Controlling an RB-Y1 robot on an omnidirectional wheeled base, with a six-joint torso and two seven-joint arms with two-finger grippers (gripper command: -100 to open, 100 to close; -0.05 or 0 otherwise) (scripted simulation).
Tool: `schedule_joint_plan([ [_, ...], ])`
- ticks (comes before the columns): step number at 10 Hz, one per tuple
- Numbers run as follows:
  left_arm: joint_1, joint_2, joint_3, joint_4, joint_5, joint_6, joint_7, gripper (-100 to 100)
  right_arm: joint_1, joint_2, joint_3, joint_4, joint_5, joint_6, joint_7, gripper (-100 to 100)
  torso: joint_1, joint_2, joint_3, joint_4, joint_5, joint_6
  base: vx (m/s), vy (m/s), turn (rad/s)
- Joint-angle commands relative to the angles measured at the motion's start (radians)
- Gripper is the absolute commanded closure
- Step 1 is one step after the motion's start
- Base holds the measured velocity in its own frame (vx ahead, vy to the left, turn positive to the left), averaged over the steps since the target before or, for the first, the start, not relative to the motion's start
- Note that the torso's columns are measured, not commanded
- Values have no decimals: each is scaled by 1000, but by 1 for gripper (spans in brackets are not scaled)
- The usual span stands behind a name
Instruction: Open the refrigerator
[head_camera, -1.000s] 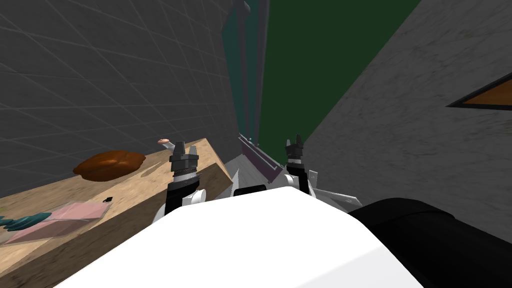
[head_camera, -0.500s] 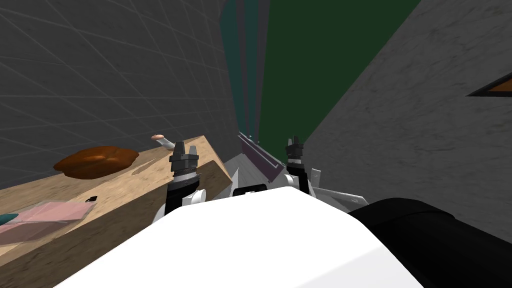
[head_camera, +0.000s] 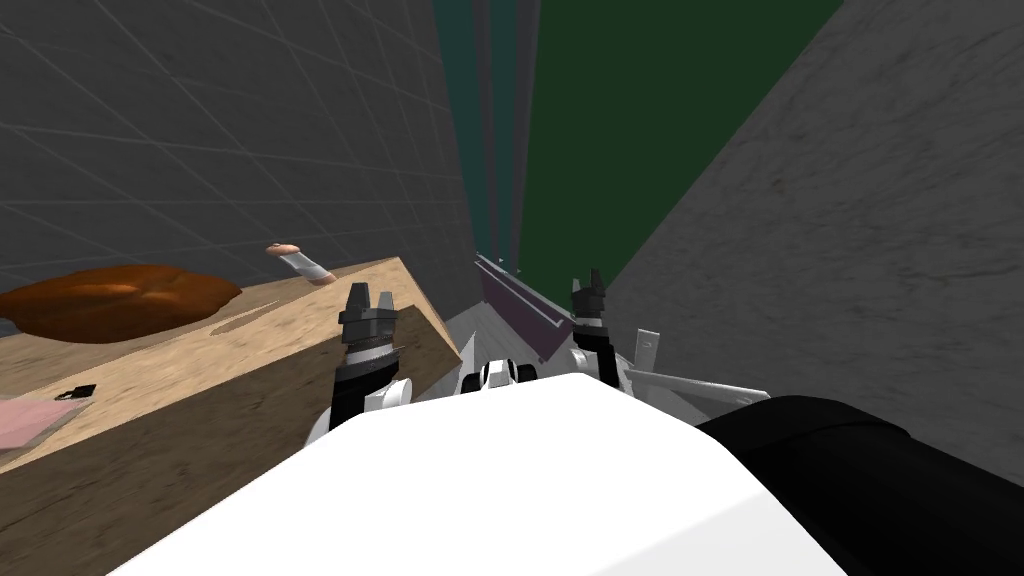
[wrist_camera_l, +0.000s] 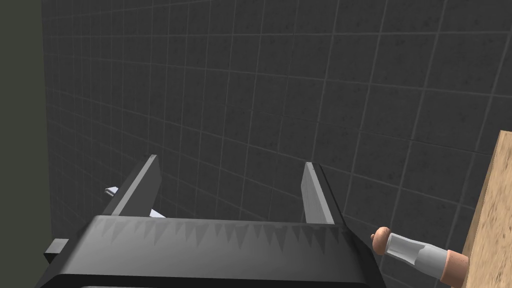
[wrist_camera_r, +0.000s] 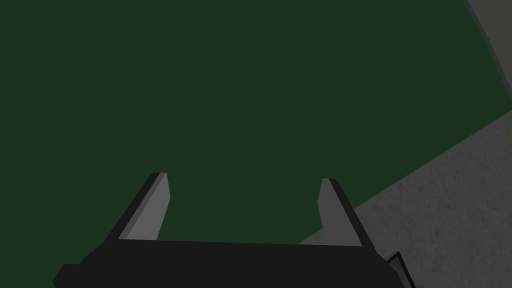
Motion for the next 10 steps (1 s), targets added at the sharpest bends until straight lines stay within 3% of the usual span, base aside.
schedule_joint_plan([
  [1, 0, 0, 0, 0, 0, 0, 0, 0, -17, -67, 9, 16, 34, 14, 39, -100, 0, 9, -20, 10, 0, 0, 16, -31, 72],
  [5, 0, 0, 0, 0, 0, 0, 0, 0, -62, -136, 35, 52, 129, 53, 143, -100, 0, 13, -25, 14, 0, 0, 22, -51, 83],
  [10, 0, 0, 0, 0, 0, 0, 0, 0, -123, -171, 68, 97, 254, 105, 273, -100, 2, 13, -25, 14, 1, 0, 27, -55, 96],
])
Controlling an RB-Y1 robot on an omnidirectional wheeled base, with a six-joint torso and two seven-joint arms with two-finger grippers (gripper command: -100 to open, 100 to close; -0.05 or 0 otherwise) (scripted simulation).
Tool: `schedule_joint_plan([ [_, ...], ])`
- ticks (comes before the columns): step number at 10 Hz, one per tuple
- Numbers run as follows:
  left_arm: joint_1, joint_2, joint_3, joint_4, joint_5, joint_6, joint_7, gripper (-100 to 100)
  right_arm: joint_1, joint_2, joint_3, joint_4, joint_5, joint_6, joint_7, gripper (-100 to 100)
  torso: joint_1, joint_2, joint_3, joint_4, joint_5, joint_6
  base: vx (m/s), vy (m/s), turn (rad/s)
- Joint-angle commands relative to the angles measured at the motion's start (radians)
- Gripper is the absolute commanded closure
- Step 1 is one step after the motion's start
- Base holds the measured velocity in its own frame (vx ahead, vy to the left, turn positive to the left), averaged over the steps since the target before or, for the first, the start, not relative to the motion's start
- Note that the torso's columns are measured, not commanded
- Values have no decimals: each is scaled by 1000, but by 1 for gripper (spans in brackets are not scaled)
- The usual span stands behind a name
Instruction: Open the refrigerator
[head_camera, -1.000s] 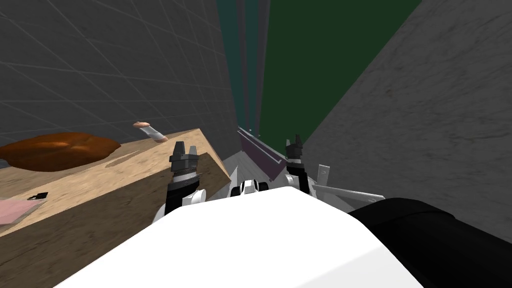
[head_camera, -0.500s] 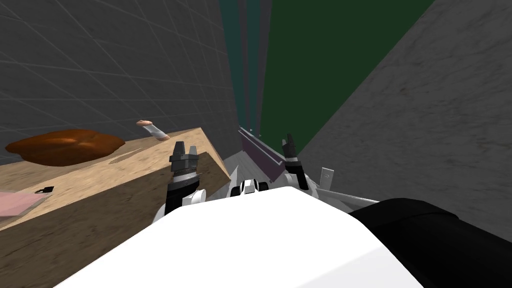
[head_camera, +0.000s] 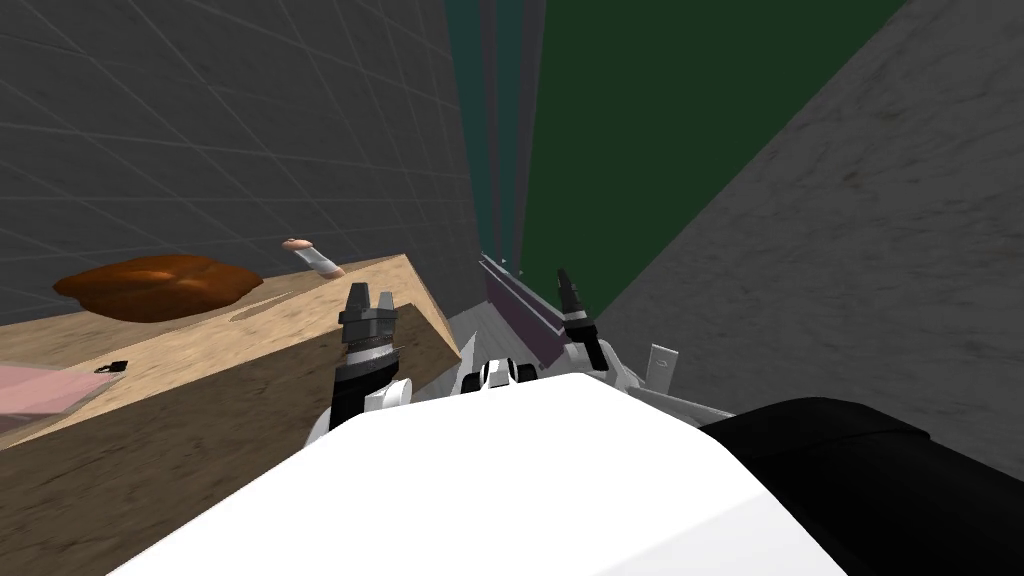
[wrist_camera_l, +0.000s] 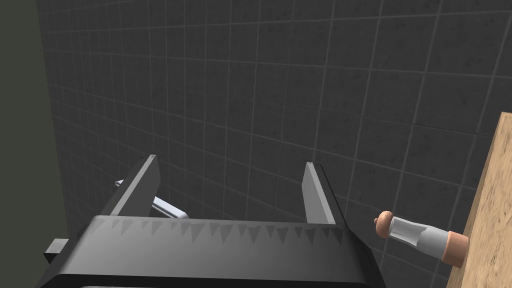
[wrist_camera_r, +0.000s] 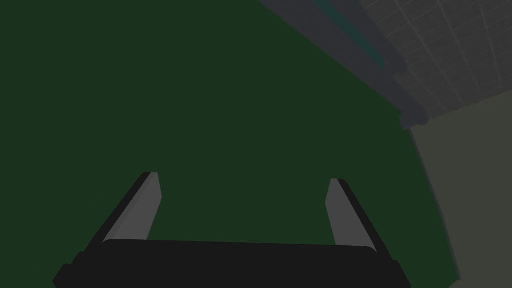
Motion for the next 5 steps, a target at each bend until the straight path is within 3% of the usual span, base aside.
schedule_joint_plan([
  [1, 0, 0, 0, 0, 0, 0, 0, 0, -21, -10, 15, 17, 51, 20, 61, -100, -1, 0, 0, 0, 0, 0, 15, -40, 48],
  [5, 0, 0, 0, 0, 0, 0, 0, 0, -73, -25, 44, 58, 163, 67, 178, -100, -2, 0, 0, 0, -1, 1, 19, -52, 88],
])
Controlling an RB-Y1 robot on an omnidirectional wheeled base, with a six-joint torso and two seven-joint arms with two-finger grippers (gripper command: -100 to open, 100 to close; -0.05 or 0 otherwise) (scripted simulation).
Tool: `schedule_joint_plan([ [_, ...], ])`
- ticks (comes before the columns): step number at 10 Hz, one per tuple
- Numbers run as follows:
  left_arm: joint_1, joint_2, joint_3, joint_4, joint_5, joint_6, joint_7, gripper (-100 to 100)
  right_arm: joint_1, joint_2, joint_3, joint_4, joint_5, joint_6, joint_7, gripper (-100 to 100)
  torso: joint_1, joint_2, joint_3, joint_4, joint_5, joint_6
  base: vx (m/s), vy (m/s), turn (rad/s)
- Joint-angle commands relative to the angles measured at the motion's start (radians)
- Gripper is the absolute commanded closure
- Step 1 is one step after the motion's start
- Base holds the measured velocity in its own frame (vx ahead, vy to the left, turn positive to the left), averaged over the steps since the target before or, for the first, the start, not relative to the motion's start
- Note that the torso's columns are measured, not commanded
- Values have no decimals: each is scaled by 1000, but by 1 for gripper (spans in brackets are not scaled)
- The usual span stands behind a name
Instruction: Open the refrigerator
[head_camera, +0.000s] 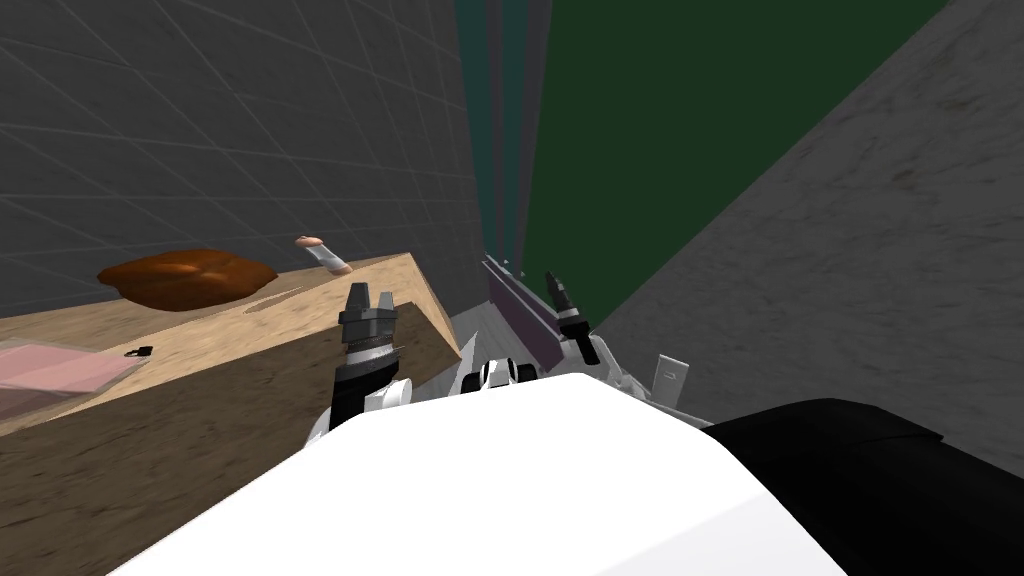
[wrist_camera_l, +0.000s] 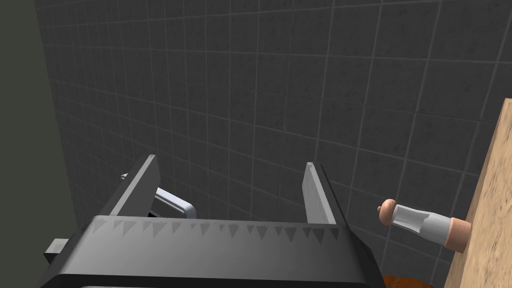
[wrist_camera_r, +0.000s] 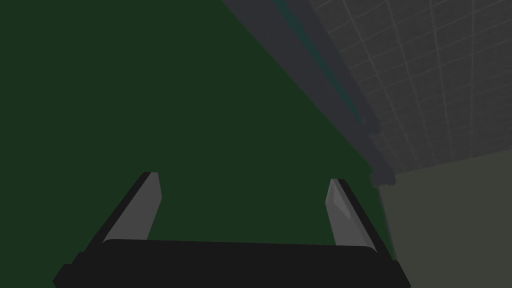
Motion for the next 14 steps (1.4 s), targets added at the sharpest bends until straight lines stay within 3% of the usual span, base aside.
schedule_joint_plan([
  [1, 0, 0, 0, 0, 0, 0, 0, 0, -25, -6, 10, 20, 46, 19, 55, -100, 0, 0, 0, 0, 0, -1, 18, -44, 53],
  [4, 0, 0, 0, 0, 0, 0, 0, 0, -61, -14, 31, 53, 128, 54, 137, -100, 0, 0, 0, 0, 0, 0, 16, -48, 81],
  [5, 0, 0, 0, 0, 0, 0, 0, 0, -61, -14, 31, 53, 128, 54, 141, -100, 0, 0, 0, 0, 0, -1, 17, -47, 63],
  [7, 0, 0, 0, 0, 0, 0, 0, 0, -99, -19, 52, 90, 200, 92, 209, -100, 0, 0, 0, 0, 0, -1, 23, -63, 146],
  [14, 0, 0, 0, 0, 0, 0, 0, 0, -157, -25, 85, 153, 353, 154, 366, -100, -2, -3, -2, -1, 0, -1, 14, -57, 73],
])
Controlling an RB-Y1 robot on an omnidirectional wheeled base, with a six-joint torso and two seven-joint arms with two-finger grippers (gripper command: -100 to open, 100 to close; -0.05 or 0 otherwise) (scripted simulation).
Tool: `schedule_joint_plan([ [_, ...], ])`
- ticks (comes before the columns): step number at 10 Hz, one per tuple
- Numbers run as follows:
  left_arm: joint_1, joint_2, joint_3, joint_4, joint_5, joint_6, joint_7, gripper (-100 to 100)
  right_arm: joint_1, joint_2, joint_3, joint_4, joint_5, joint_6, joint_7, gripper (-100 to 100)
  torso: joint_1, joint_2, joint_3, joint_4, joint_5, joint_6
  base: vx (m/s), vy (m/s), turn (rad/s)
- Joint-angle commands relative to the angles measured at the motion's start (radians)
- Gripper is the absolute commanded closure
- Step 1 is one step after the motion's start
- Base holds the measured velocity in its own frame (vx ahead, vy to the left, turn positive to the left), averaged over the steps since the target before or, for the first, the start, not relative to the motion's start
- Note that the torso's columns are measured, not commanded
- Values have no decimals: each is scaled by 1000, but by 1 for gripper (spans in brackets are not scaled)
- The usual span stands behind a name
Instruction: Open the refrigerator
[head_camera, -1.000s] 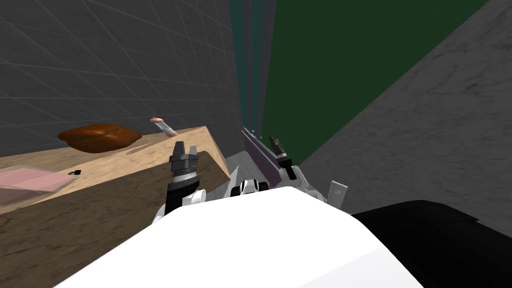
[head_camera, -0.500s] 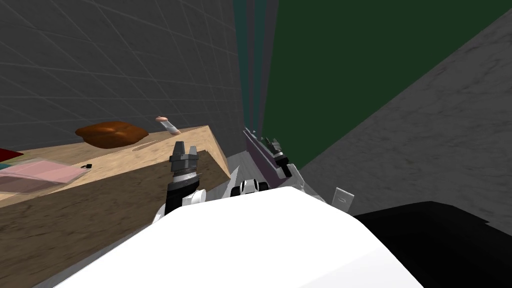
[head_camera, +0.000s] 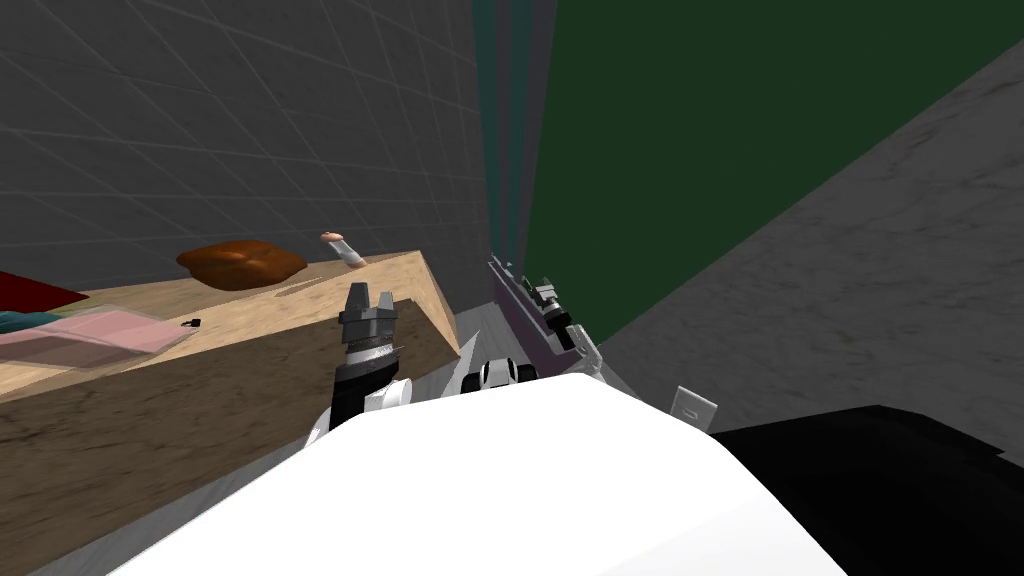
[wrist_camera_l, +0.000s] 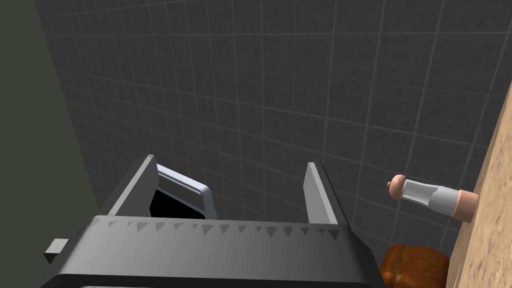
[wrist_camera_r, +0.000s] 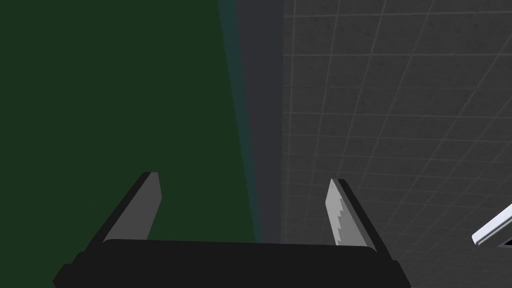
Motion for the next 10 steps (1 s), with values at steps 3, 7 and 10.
schedule_joint_plan([
  [3, 0, 0, 0, 0, 0, 0, 0, 0, -45, -3, 24, 59, 116, 54, 116, -100, -2, -5, -3, 0, 0, 0, 5, -57, 92],
  [7, 0, 0, 0, 0, 0, 0, 0, 0, -81, -2, 44, 107, 215, 98, 203, -100, -2, -9, -6, -3, 0, 0, -12, -35, 90],
  [10, 0, 0, 0, 0, 0, 0, 0, 0, -98, -1, 54, 131, 260, 120, 244, -100, 0, 1, 1, 0, 0, 1, -13, -11, 45],
])
